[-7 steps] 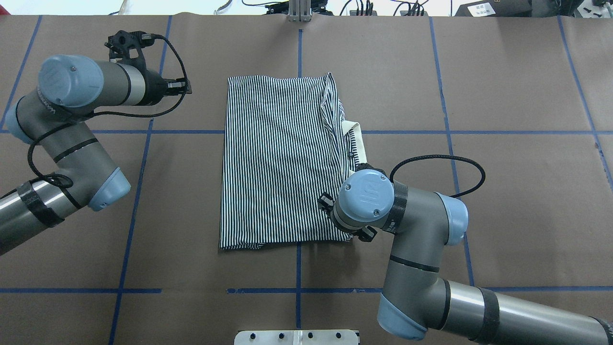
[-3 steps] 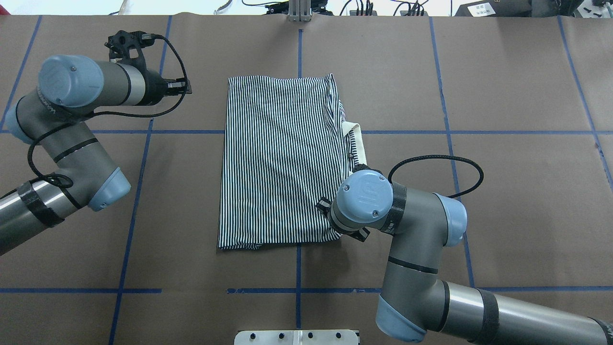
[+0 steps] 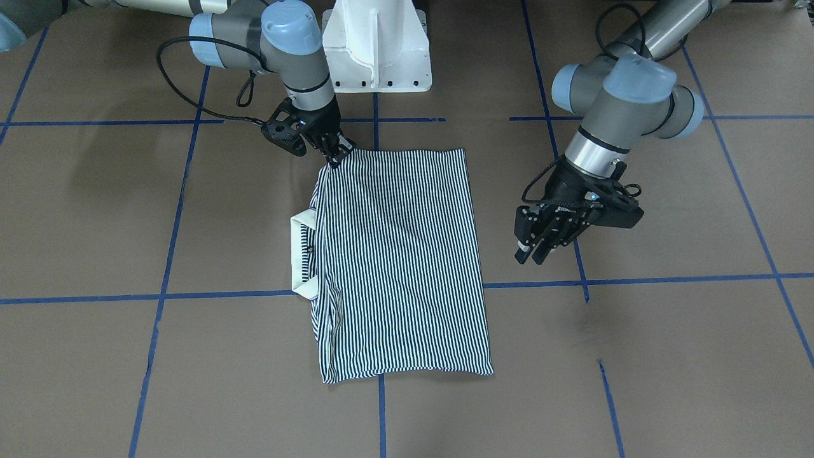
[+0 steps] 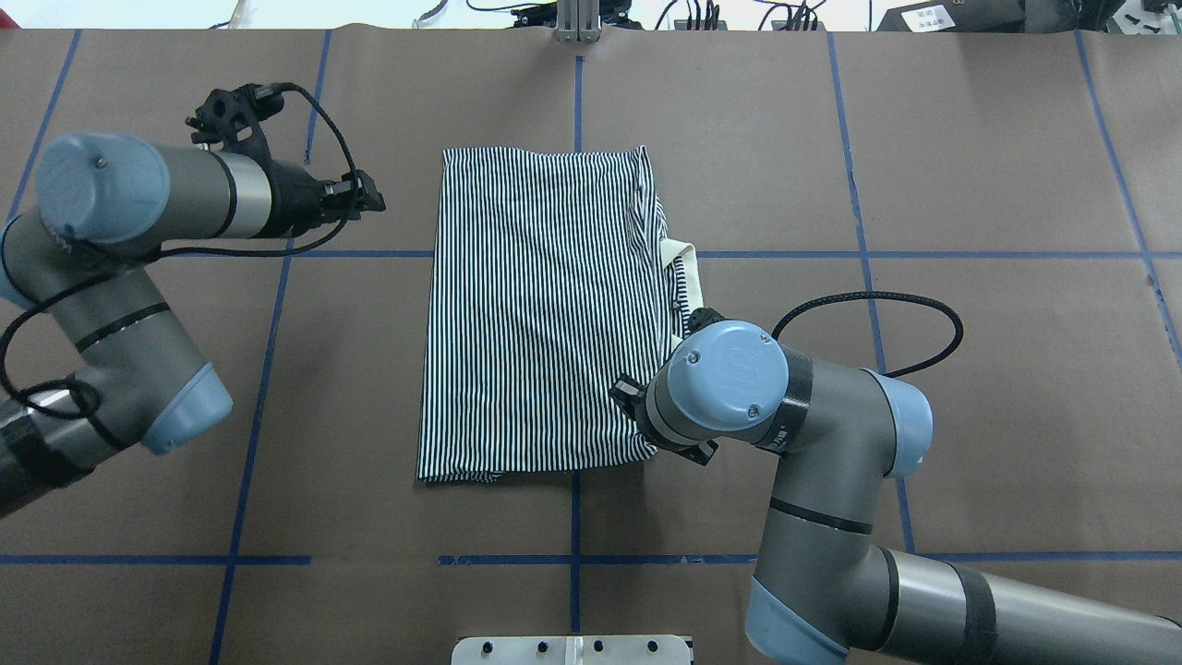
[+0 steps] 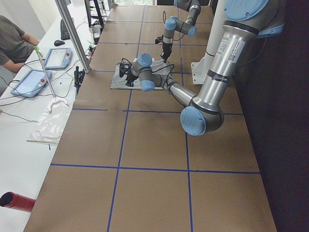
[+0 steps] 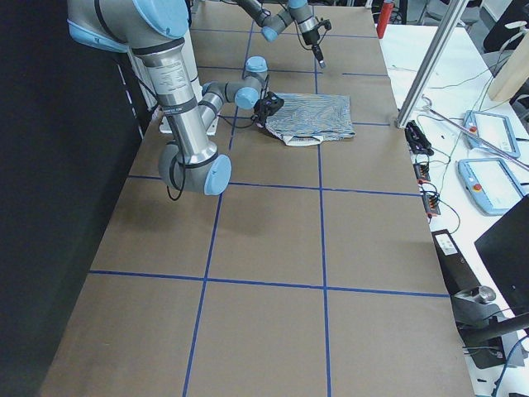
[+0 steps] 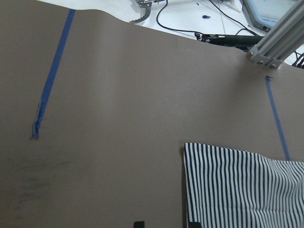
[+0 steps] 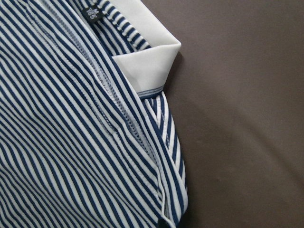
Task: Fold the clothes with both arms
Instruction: 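Move the left gripper to the shirt's near corner while the right holds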
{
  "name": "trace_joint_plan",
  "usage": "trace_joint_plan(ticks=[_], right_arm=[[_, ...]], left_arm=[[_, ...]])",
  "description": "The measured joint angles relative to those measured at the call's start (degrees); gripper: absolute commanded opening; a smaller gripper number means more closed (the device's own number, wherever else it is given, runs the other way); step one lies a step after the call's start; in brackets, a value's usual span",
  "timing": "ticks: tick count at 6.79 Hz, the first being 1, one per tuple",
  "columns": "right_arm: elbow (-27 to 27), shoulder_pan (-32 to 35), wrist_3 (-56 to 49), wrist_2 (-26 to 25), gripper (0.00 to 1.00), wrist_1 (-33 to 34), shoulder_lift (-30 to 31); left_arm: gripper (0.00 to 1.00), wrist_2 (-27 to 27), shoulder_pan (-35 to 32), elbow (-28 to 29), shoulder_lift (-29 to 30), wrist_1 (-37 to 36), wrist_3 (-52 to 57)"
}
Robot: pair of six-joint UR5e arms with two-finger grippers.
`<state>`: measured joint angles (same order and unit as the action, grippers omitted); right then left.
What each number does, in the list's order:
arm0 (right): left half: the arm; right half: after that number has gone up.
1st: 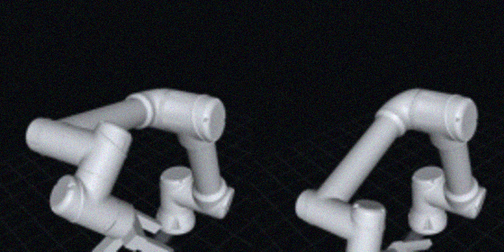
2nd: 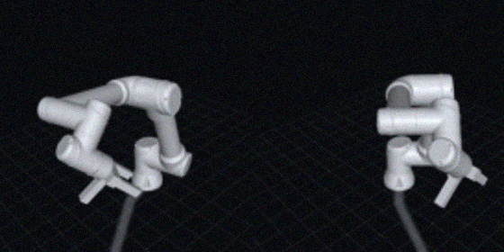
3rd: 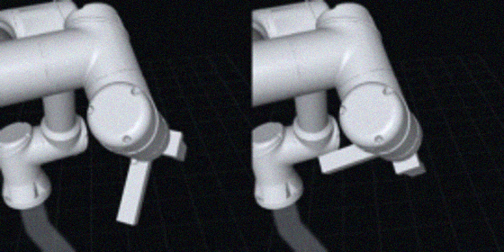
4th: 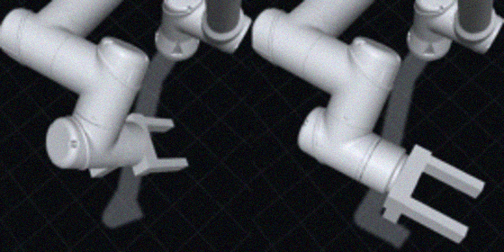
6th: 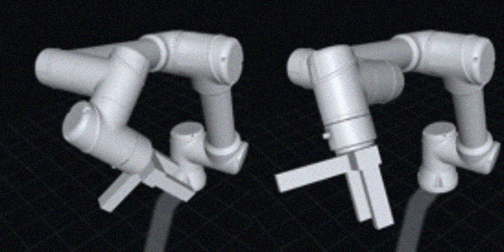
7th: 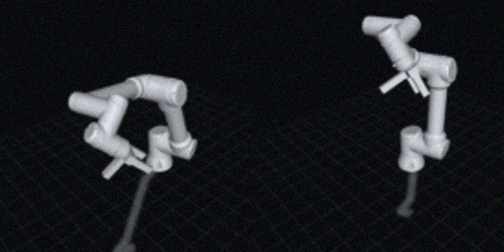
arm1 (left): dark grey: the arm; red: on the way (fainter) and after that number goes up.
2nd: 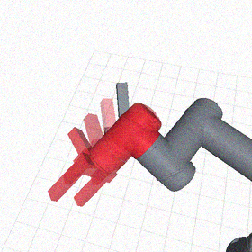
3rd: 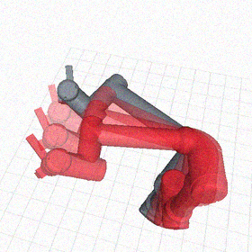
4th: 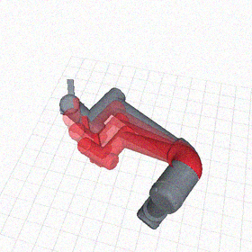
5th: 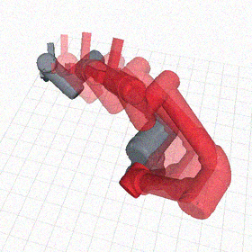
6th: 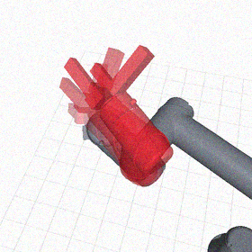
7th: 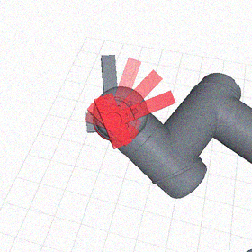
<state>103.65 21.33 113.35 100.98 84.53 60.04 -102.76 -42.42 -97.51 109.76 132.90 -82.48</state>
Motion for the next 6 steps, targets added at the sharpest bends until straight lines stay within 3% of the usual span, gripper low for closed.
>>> trace_joint_plan(ticks=[2, 4, 6], right_arm=[[0.7, 0.0, 0.0, 0.0, 0.00, 0.0, 0.5], [0.9, -0.1, 0.0, 0.0, 0.00, 0.0, 0.6], [0.9, -0.1, 0.0, -0.1, 0.00, 0.0, 0.6]], left_arm=[[0.54, 3.5, 9.6, -10.2, -8.3, -0.1, -11.2], [0.54, 11.7, 22.0, -11.9, -11.0, -2.9, -18.2], [0.52, 14.2, 27.3, -10.7, -9.5, -6.5, -19.7]])
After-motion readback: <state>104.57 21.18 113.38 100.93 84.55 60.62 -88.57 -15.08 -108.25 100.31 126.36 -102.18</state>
